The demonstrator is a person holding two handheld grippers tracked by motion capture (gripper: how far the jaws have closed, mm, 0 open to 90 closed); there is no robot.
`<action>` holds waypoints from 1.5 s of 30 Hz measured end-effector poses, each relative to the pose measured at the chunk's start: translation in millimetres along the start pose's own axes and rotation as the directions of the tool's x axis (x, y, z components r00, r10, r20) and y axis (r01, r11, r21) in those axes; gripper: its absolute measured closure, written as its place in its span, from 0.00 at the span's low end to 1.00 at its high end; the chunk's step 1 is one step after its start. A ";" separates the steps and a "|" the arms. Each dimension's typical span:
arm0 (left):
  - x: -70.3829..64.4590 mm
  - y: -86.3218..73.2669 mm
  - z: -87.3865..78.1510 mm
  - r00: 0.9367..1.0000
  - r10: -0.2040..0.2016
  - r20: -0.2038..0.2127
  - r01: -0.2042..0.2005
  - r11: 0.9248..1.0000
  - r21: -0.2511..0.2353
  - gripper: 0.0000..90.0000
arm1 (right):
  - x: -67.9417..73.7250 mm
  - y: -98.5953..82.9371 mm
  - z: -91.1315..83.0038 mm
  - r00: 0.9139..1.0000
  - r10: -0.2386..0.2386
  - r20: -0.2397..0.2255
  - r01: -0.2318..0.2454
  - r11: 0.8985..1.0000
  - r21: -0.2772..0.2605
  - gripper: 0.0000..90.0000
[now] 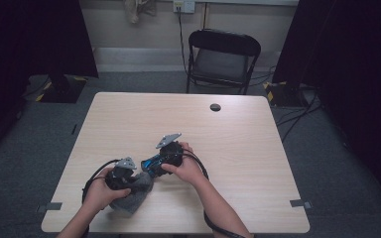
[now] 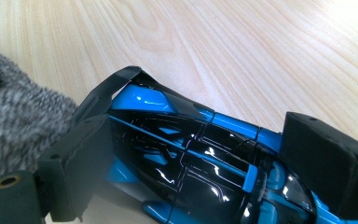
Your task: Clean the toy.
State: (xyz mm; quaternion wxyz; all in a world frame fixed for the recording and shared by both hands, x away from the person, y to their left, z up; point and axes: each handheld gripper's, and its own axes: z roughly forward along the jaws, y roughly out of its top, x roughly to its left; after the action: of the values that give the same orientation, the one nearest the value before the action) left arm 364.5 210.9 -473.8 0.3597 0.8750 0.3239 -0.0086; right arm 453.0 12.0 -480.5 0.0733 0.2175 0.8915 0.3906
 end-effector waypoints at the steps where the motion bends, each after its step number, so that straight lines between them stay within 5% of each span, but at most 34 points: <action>1: -1.5 0.5 1.0 1.000 0.002 0.005 -0.002 1.000 0.002 0.77 | 0.2 0.1 0.1 1.000 0.002 0.001 -0.002 1.000 0.000 0.11; 19: -21.9 12.5 12.3 0.995 0.074 0.073 -0.076 0.997 0.020 0.77 | 0.2 -0.1 0.1 1.000 0.001 0.001 -0.001 1.000 -0.003 0.11; 30: 10.7 6.0 -30.7 0.999 -0.009 -0.039 0.006 0.998 -0.068 0.77 | 0.1 -1.2 0.3 1.000 0.001 0.001 -0.001 1.000 -0.015 0.11; 37: 35.8 -3.0 -37.9 0.990 -0.064 -0.129 0.051 0.994 -0.097 0.77 | 0.0 -1.1 0.2 1.000 0.000 0.001 0.000 1.000 -0.012 0.11; 45: 53.5 -6.4 -32.5 0.977 -0.104 -0.186 0.084 0.990 -0.114 0.76 | 0.2 -0.9 0.2 1.000 -0.001 0.002 0.001 1.000 -0.011 0.11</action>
State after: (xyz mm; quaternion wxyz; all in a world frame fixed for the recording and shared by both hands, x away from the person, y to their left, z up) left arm 396.0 264.9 -467.1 0.3717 0.8353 0.3980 0.0759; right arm 452.7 11.7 -481.2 0.0754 0.2169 0.8894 0.3952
